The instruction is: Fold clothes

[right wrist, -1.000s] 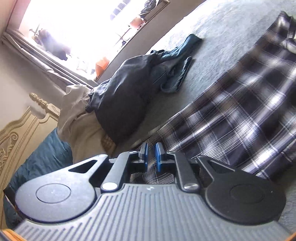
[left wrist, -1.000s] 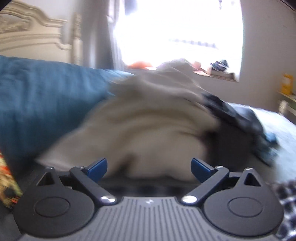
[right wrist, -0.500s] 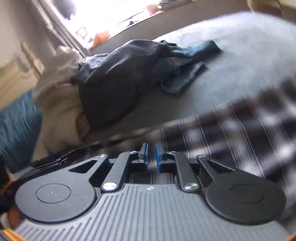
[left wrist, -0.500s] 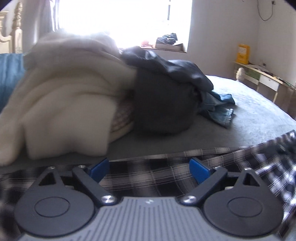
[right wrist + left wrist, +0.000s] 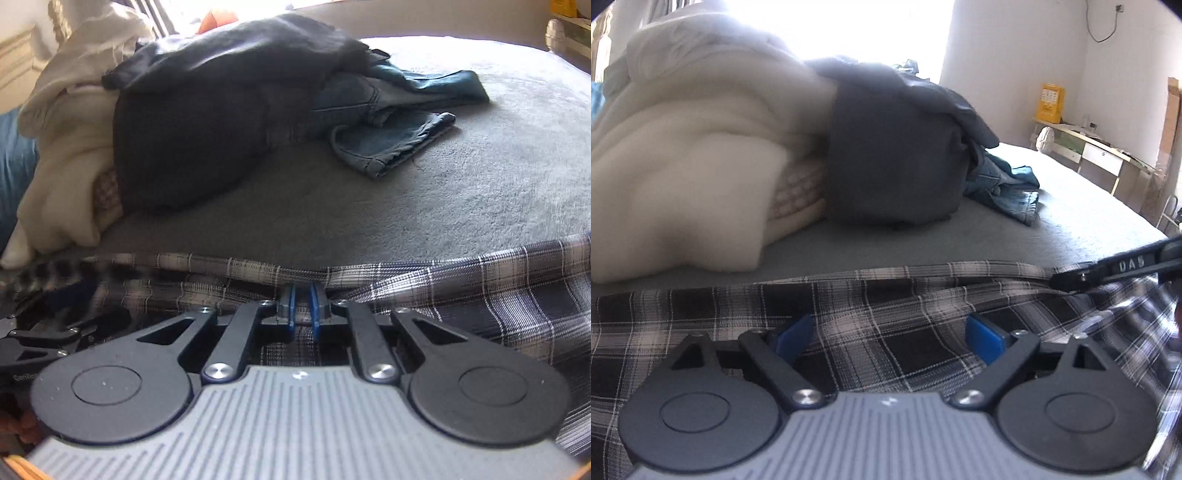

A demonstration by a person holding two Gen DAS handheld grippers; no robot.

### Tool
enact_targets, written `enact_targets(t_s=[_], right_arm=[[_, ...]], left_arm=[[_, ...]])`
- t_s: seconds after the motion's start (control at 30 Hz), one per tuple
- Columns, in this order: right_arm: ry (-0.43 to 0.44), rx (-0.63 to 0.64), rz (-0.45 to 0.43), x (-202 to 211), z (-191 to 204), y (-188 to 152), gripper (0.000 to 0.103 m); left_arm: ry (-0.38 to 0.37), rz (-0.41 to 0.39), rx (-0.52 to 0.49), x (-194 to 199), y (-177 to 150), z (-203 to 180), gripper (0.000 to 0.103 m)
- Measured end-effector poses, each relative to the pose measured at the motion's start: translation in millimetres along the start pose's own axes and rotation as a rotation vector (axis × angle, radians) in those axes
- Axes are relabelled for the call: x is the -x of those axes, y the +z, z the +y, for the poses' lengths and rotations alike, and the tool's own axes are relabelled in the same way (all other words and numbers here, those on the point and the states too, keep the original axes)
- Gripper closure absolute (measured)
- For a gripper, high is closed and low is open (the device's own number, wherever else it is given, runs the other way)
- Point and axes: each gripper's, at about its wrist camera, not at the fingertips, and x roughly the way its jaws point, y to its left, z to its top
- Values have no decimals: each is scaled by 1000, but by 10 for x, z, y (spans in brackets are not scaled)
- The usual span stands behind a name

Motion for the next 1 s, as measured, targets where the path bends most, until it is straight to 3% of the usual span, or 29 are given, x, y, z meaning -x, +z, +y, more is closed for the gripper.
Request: enact_targets(t_s=[0.13,0.23,0.33,0.43,0.5,0.57,0.67,0.8,1.0], right_arm=[[-10,176,17,20,175,115,91],[-18,354,23,-24,309,166,70],[-19,472,64,-141,383,234,67],[18,508,123,-220,378,305,66],[46,514,158,-243,369,348,68],[70,531,186,-238,380,367,85],[51,586,184,-217,439,362,100],[3,588,94,-166,482,402,101],[-46,598,49,-439,434,312,101]], left_arm=[[-16,-11,22,14,2,26,10],[-22,-17,30,18,1,44,10],[-26,-21,35,21,1,56,10],[-27,-22,34,14,0,55,10],[-29,-22,31,16,-2,53,9],[-27,-22,28,14,-2,48,8],[-19,-21,29,19,3,48,8],[18,-18,44,18,18,61,8],[48,-9,24,-5,17,23,8]])
